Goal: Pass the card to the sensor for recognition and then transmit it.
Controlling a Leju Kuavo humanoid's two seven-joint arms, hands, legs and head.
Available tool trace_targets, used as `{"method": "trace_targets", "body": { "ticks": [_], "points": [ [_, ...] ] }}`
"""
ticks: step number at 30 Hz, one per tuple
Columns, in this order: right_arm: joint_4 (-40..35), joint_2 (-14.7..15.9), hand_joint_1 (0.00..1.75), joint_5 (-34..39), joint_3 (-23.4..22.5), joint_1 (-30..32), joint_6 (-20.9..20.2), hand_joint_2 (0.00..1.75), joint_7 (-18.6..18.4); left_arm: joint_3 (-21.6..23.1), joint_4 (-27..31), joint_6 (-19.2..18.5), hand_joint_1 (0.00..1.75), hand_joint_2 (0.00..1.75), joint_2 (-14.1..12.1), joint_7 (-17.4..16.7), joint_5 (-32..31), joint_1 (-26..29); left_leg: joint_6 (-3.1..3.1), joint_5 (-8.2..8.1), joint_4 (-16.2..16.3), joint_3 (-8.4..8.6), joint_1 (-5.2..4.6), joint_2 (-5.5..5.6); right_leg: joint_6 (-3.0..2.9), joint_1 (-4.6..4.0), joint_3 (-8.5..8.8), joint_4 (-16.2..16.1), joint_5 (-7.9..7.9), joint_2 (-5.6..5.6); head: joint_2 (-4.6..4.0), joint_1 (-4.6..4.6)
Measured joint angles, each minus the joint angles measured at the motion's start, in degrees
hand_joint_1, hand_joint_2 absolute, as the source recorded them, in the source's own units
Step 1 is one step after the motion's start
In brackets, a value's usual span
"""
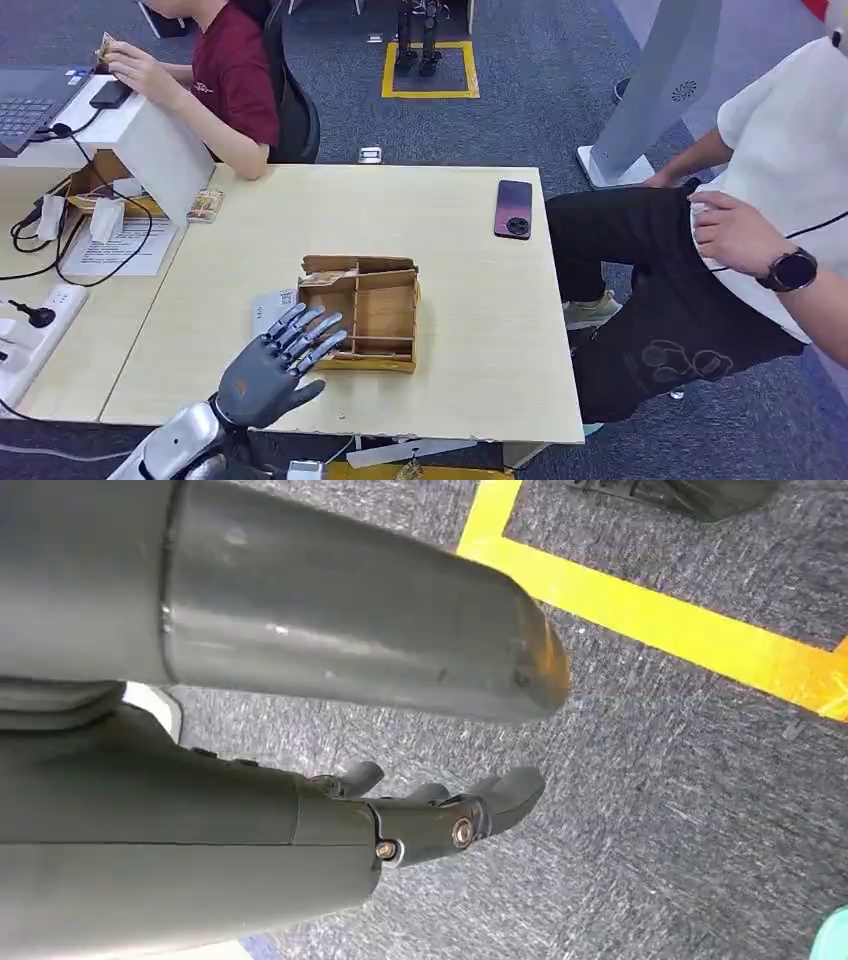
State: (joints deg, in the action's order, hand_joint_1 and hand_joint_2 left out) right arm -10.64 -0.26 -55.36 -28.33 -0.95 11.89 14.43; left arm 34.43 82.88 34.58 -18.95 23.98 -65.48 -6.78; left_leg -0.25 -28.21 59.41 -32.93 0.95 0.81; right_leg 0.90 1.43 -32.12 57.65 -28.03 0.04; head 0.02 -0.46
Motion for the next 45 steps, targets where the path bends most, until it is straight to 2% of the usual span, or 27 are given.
{"method": "trace_targets", "body": {
  "ticks": [15,37,38,39,45],
  "points": [
    [0.0,0.0,0.0,-0.52,-1.38,0.0,0.13,0.0,0.07,0.22,-5.18,0.11,0.0,1.75,0.42,-4.35,-2.14,-2.09,0.0,0.0,0.0,0.0,0.0,0.0,0.0,0.0,-0.01,0.0,0.0,0.0,0.0,0.0],
    [0.0,0.0,0.0,-1.01,-2.6,0.0,0.61,0.0,0.59,0.22,-9.38,-0.94,0.0,1.75,0.55,-4.96,-1.84,-2.51,0.0,0.0,0.0,-0.01,0.0,0.0,0.0,0.0,-0.01,0.0,0.01,0.0,0.0,0.0],
    [0.0,0.0,0.0,-1.01,-2.67,0.0,0.61,0.0,0.76,0.22,-9.64,-1.44,1.06,1.75,0.55,-4.99,-1.73,-2.59,0.0,0.0,0.0,-0.01,0.0,0.0,0.0,0.0,-0.01,0.0,0.01,0.0,0.0,-0.02],
    [0.0,0.0,0.0,-1.03,-2.73,0.0,0.61,0.0,0.9,0.22,-9.88,-2.06,1.75,1.75,0.55,-5.12,-1.7,-2.66,0.0,0.0,0.0,-0.01,0.0,0.0,0.0,0.0,-0.01,0.0,0.0,0.0,0.0,0.0],
    [-0.02,0.0,0.0,-1.22,-2.95,-0.01,0.68,0.0,1.2,0.2,-11.17,-5.33,1.75,1.75,0.26,-5.49,-0.96,-3.13,0.0,0.0,0.0,-0.01,0.0,0.0,0.0,0.0,-0.01,0.0,0.01,0.0,0.0,-0.02]
  ]
}}
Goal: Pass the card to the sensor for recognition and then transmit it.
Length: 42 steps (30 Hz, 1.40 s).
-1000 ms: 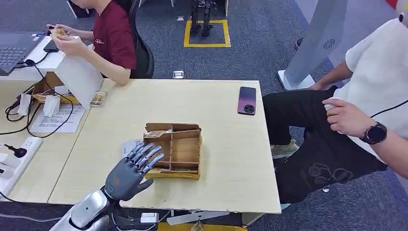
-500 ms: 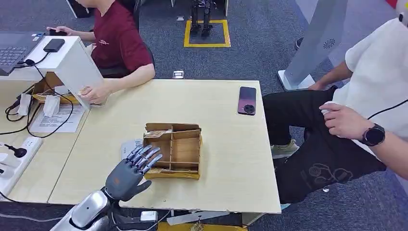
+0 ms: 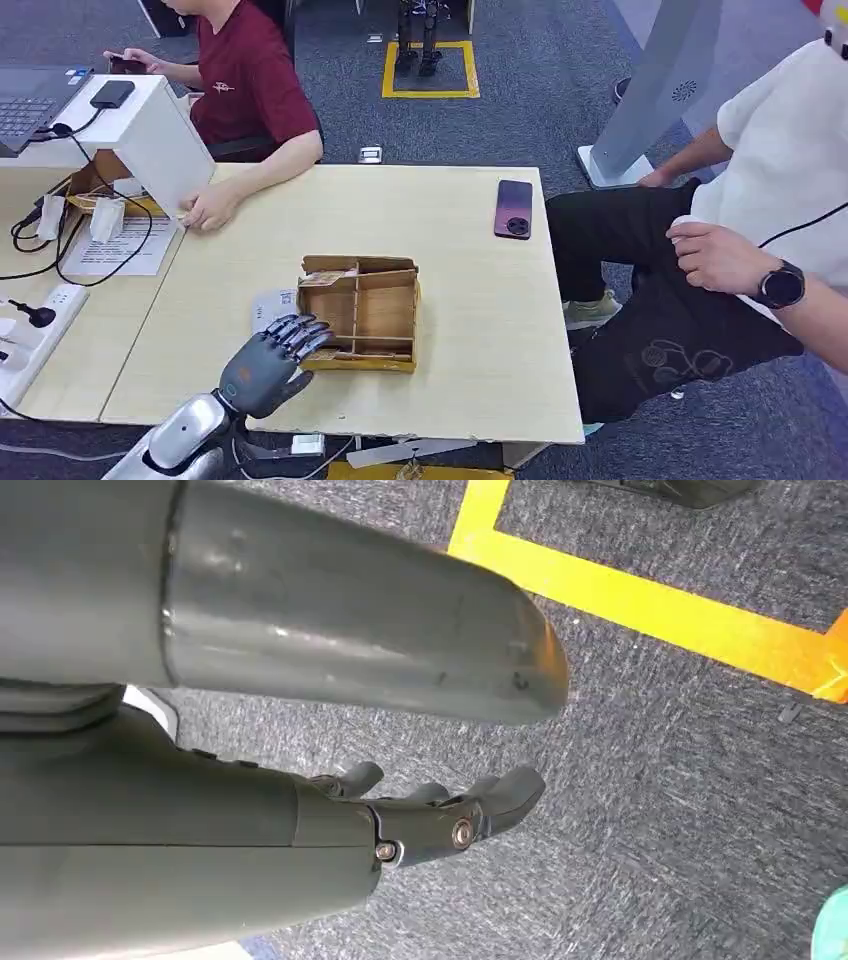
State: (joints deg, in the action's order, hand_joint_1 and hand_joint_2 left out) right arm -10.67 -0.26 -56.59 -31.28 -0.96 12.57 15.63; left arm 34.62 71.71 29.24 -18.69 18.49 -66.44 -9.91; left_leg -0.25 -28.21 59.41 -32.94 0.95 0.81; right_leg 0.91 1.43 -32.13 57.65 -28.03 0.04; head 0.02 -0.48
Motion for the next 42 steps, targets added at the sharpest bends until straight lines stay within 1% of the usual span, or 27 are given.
{"method": "trace_targets", "body": {
  "ticks": [3,16,19,22,24,26,30,33,37,40,42],
  "points": [
    [0.0,0.0,0.0,-0.09,-0.13,0.0,0.02,0.0,0.46,0.0,-0.28,-1.0,1.75,1.75,-0.33,-0.11,0.35,-0.22,0.0,0.0,0.0,0.0,0.0,0.0,0.0,0.0,0.01,0.0,0.0,0.0,0.0,0.02],
    [-0.13,0.0,0.0,-0.5,-1.38,-0.06,0.26,0.0,1.25,-0.17,-0.39,-1.57,1.75,1.75,-0.81,-0.11,1.22,-0.65,0.0,0.0,0.0,0.01,0.0,0.01,0.0,0.0,0.02,0.0,0.0,0.01,0.0,0.02],
    [-0.22,0.0,0.0,-0.85,-1.44,-0.06,0.26,0.0,1.29,-0.22,-0.39,-1.92,1.75,1.75,-0.74,0.83,2.73,-0.66,0.0,0.0,0.0,0.01,0.0,0.0,0.0,0.0,0.02,0.0,0.0,0.0,0.0,0.02],
    [-0.28,0.0,0.0,-1.27,-1.51,-0.06,0.22,0.0,0.94,-0.37,-0.26,-2.23,1.75,1.75,-0.66,2.8,5.86,-0.7,0.0,0.01,0.0,0.02,0.0,0.0,0.0,0.0,0.0,0.0,0.0,0.0,0.0,0.0],
    [-0.28,0.0,0.0,-1.66,-1.62,-0.05,0.2,0.0,0.68,-0.46,1.18,-2.82,1.75,1.75,-0.35,4.22,8.37,-1.06,0.01,0.02,0.01,0.01,0.0,0.02,0.0,0.0,0.0,0.0,0.0,0.03,0.0,0.0],
    [-0.28,0.0,0.0,-2.08,-1.92,-0.09,0.09,0.0,0.61,-0.46,3.68,-4.44,1.75,1.75,-0.17,4.77,9.73,-2.0,0.01,0.03,0.01,-0.01,0.0,0.04,0.01,0.0,0.01,0.0,0.01,0.05,0.0,0.02],
    [-0.28,0.0,0.0,-2.89,-2.4,-0.11,-0.07,0.0,0.52,-0.44,9.54,-8.07,1.75,1.75,-0.09,4.55,10.42,-5.77,0.03,0.04,0.02,-0.02,0.0,0.04,0.02,0.0,0.02,0.0,0.03,0.05,0.0,0.02],
    [-0.28,-0.02,0.0,-2.99,-2.6,-0.27,-0.06,0.0,0.55,-0.46,12.56,-9.35,1.75,1.75,0.07,3.65,10.4,-8.32,0.02,0.05,0.02,0.0,0.0,0.01,0.01,0.0,0.02,0.0,0.06,0.02,0.0,0.02],
    [-0.28,-0.02,0.0,-3.04,-2.8,-0.35,-0.15,0.0,0.55,-0.44,13.81,-9.42,1.75,1.75,0.24,2.69,10.36,-10.47,0.02,0.05,0.02,0.01,0.0,0.02,0.01,0.0,0.01,0.0,0.05,0.02,0.0,0.02],
    [-0.28,-0.02,0.0,-3.48,-2.82,-0.39,-0.15,0.0,0.55,-0.46,13.81,-9.22,1.75,1.75,0.55,0.52,9.2,-11.75,0.01,0.05,0.02,0.0,0.0,0.02,0.01,0.0,0.0,0.01,0.05,0.02,0.0,0.02],
    [-0.28,-0.02,0.0,-3.58,-2.82,-0.41,-0.15,0.0,0.55,-0.46,13.81,-9.2,1.75,1.75,0.66,0.5,9.03,-12.64,0.01,0.05,0.01,0.0,0.0,0.03,0.01,0.0,0.0,0.01,0.05,0.02,0.0,0.02]
  ]
}}
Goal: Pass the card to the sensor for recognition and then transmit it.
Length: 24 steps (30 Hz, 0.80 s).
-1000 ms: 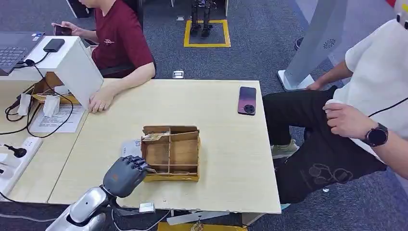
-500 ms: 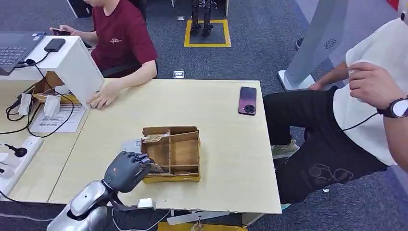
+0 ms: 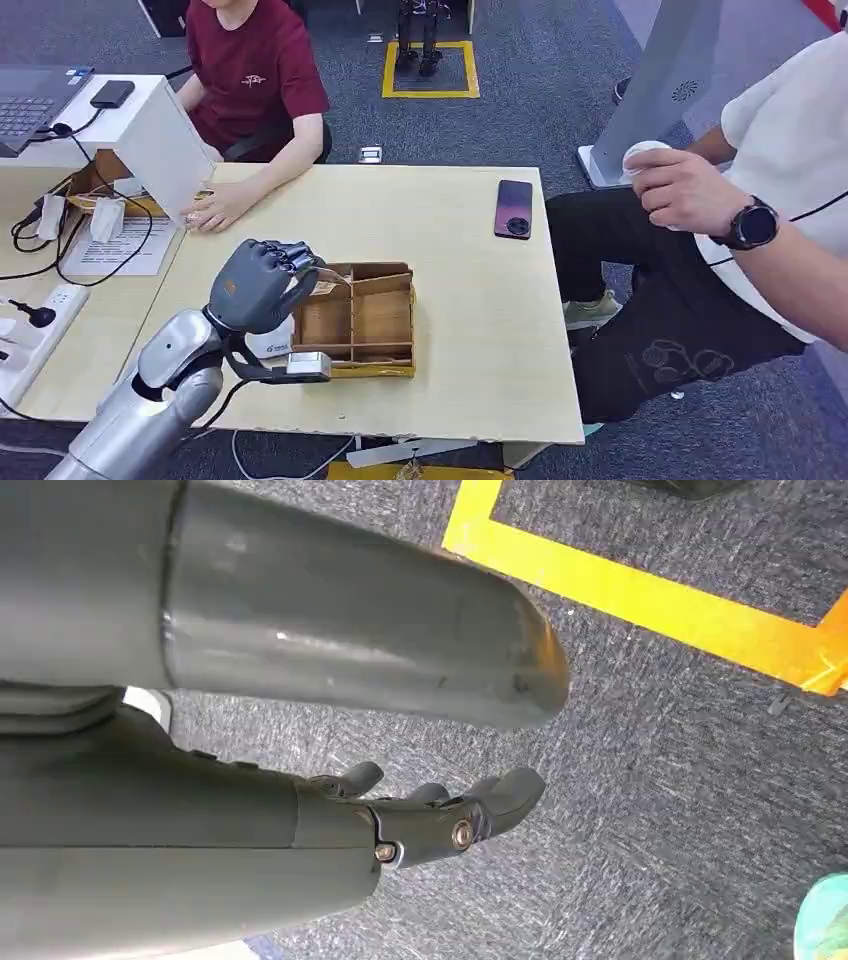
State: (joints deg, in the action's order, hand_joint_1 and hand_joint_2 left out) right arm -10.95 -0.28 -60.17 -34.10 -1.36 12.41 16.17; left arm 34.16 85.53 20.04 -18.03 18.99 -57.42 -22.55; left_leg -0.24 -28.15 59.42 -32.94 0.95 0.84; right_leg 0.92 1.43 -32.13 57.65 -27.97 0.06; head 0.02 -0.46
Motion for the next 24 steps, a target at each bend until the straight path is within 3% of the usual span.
{"method": "trace_targets", "body": {
  "ticks": [4,8,11,17,24],
  "points": [
    [0.0,0.0,0.0,-0.04,0.0,-0.01,0.0,0.0,0.0,0.0,-0.02,0.09,1.75,1.75,0.09,-0.22,-0.13,-0.61,0.0,0.0,0.0,0.0,-0.01,-0.01,0.0,0.01,0.0,0.0,0.0,-0.02,0.0,0.0],
    [0.0,0.0,0.0,-0.85,-0.02,-0.04,-0.15,0.0,-0.02,-0.13,-1.14,1.2,1.75,1.75,0.44,-5.16,-4.55,-2.01,0.0,0.0,0.0,-0.01,0.0,-0.01,0.0,0.0,-0.01,0.0,0.0,0.0,0.0,0.0],
    [0.0,0.0,0.0,-1.77,-0.02,-0.26,-0.26,0.0,0.11,-1.68,-7.41,3.29,1.75,1.75,1.02,-8.37,-6.86,-6.67,-0.02,0.06,0.0,-0.01,0.0,0.0,-0.02,0.0,-0.01,0.0,0.08,0.01,0.0,-0.02],
    [-0.02,0.02,0.0,-3.12,-0.2,-0.49,-0.7,0.0,-0.24,-7.54,-24.29,8.11,1.75,1.75,1.81,-8.26,-6.75,-14.54,-0.1,0.16,-0.01,0.02,0.02,-0.11,-0.09,-0.02,-0.06,0.05,0.16,-0.12,0.0,0.0],
    [-0.02,0.02,0.0,-3.43,-0.96,-0.52,-0.83,0.0,-0.39,-10.93,-31.96,9.42,1.75,1.75,2.01,-8.24,-6.01,-15.96,-0.1,0.16,-0.01,-0.04,0.01,-0.09,-0.09,-0.01,-0.09,0.04,0.15,-0.11,0.0,0.0]
  ]
}}
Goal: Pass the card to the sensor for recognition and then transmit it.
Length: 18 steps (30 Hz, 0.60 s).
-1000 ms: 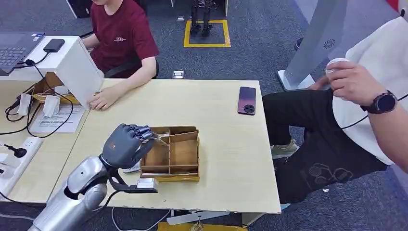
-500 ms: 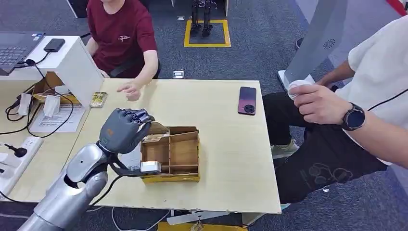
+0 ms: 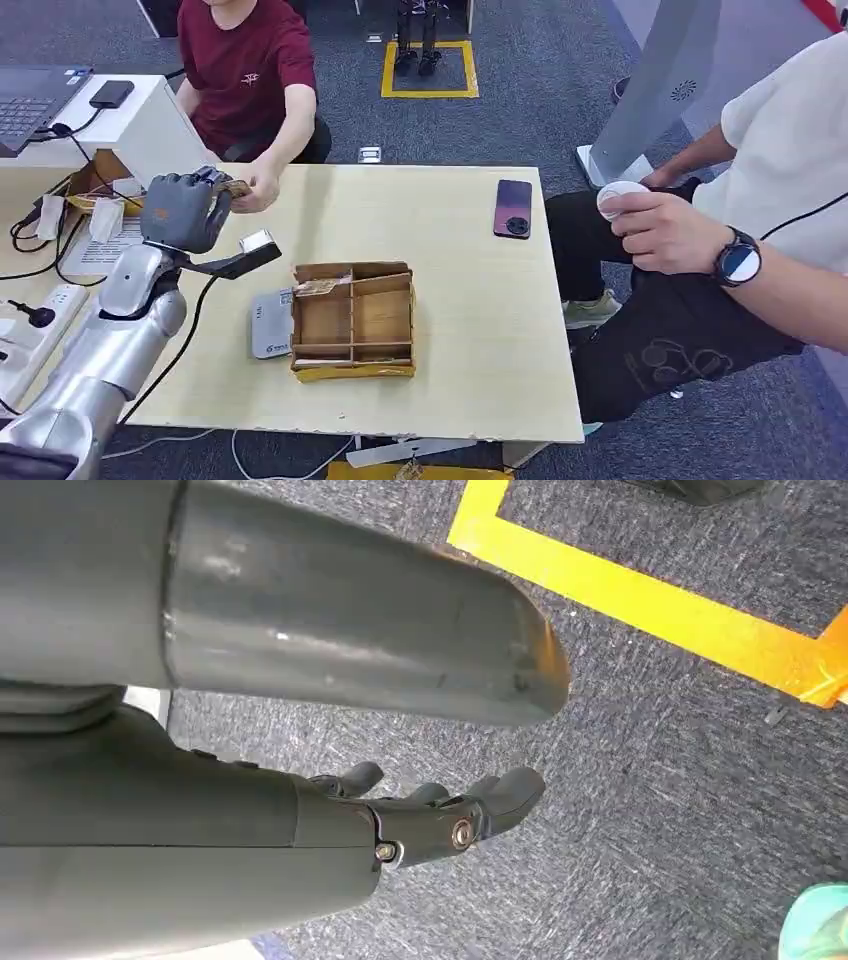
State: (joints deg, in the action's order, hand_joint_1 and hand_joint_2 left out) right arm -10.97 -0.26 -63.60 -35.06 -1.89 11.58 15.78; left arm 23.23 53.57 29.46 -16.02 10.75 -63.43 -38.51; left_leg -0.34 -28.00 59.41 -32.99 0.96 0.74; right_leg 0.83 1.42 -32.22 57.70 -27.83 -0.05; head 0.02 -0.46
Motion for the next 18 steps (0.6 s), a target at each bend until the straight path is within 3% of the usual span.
{"method": "trace_targets", "body": {
  "ticks": [6,7,8,13,18],
  "points": [
    [-0.07,0.0,0.0,-0.02,-0.15,0.01,0.0,0.0,0.0,-0.76,-2.21,0.0,1.75,1.75,0.39,0.09,0.28,-0.01,0.0,0.0,0.0,-0.03,0.0,0.0,0.01,0.0,-0.01,-0.01,0.01,0.0,0.0,0.0],
    [-0.07,0.0,0.0,-0.02,-0.17,0.0,0.0,0.0,0.0,-0.83,-2.38,0.0,1.03,1.75,0.46,0.22,0.33,0.0,0.0,0.0,0.01,-0.03,0.0,0.0,0.01,0.0,-0.02,-0.01,0.02,-0.01,0.0,-0.02],
    [-0.07,0.0,0.0,-0.02,-0.2,0.0,0.0,0.0,0.02,-0.87,-2.58,-0.02,0.0,1.75,0.5,0.28,0.35,0.0,0.0,0.0,0.01,-0.03,0.0,0.0,0.02,0.0,-0.03,-0.01,0.02,-0.01,0.0,0.02],
    [-0.07,0.0,0.0,-0.15,-0.35,-0.04,0.0,0.0,0.04,-1.38,-3.23,0.66,0.0,1.75,0.83,0.13,0.44,0.01,0.0,0.0,0.0,-0.05,0.0,0.02,0.02,0.0,-0.03,-0.01,0.02,0.01,0.0,0.0],
    [-0.07,0.0,0.0,-0.44,-0.5,-0.03,0.2,0.0,0.04,-3.1,-3.93,4.0,0.0,1.75,0.9,-0.42,-0.26,0.1,0.0,0.0,-0.01,-0.06,0.01,0.02,0.02,-0.01,-0.03,-0.01,0.02,0.01,0.0,0.0]
  ]
}}
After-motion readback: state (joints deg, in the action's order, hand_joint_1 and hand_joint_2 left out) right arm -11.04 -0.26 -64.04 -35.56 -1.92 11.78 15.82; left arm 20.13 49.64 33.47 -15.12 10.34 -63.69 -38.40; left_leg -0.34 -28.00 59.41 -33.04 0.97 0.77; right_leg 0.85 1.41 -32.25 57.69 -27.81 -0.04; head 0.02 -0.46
